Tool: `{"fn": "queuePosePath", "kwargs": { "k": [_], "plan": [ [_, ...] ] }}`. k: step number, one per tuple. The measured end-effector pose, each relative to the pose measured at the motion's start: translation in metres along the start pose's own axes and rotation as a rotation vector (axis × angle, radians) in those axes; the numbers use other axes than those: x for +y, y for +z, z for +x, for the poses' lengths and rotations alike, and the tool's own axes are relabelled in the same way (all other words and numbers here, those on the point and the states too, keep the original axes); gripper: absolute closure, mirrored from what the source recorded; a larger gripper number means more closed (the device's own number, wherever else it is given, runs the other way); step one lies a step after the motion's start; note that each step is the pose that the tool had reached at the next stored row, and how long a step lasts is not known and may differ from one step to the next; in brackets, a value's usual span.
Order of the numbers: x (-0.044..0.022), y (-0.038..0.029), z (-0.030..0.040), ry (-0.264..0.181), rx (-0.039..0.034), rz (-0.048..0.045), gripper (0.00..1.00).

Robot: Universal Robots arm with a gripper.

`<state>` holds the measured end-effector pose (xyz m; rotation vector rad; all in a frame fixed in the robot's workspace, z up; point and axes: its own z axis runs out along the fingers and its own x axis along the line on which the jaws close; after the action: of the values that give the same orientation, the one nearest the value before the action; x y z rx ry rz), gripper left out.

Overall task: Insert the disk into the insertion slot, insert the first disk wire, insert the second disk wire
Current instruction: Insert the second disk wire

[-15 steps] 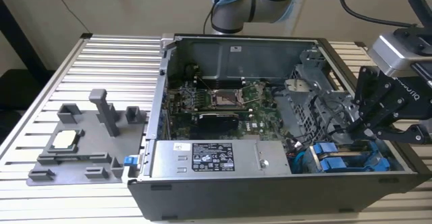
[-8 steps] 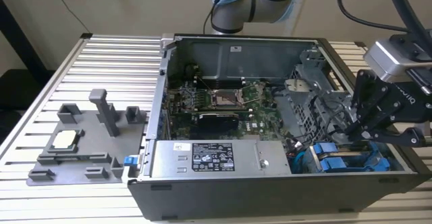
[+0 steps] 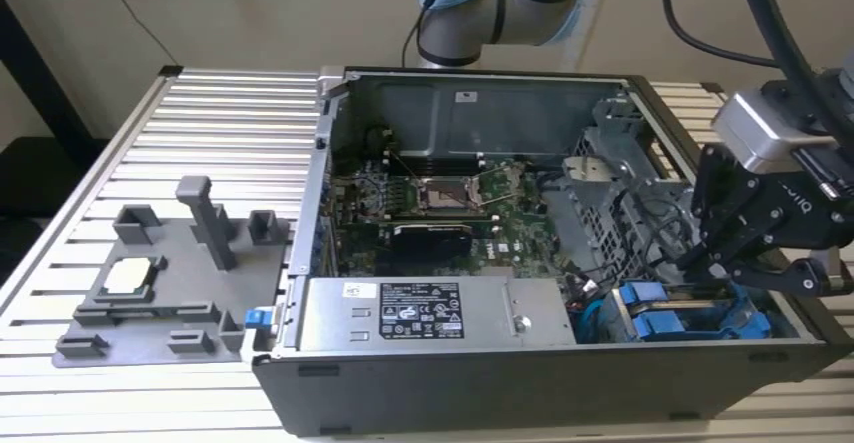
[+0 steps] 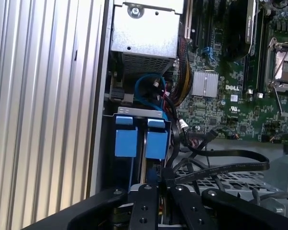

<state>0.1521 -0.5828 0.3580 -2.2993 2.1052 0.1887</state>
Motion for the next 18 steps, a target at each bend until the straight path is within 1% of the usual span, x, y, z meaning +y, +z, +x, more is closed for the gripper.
{"fn": "queuePosePath", "kwargs": {
  "k": [4,7,8,18],
  "plan": [
    [-0.0011,0.0026,0.0003,-0.001,-0.0081,0.0009,0.84],
    [-0.0021,0.0039,0.0005,-0.001,-0.0166,0.0016,0.84],
    [-0.0023,0.0044,0.0006,-0.001,-0.0181,0.0019,0.84],
    [-0.0037,0.0094,0.0012,-0.002,-0.0182,0.0031,0.84]
  ]
}}
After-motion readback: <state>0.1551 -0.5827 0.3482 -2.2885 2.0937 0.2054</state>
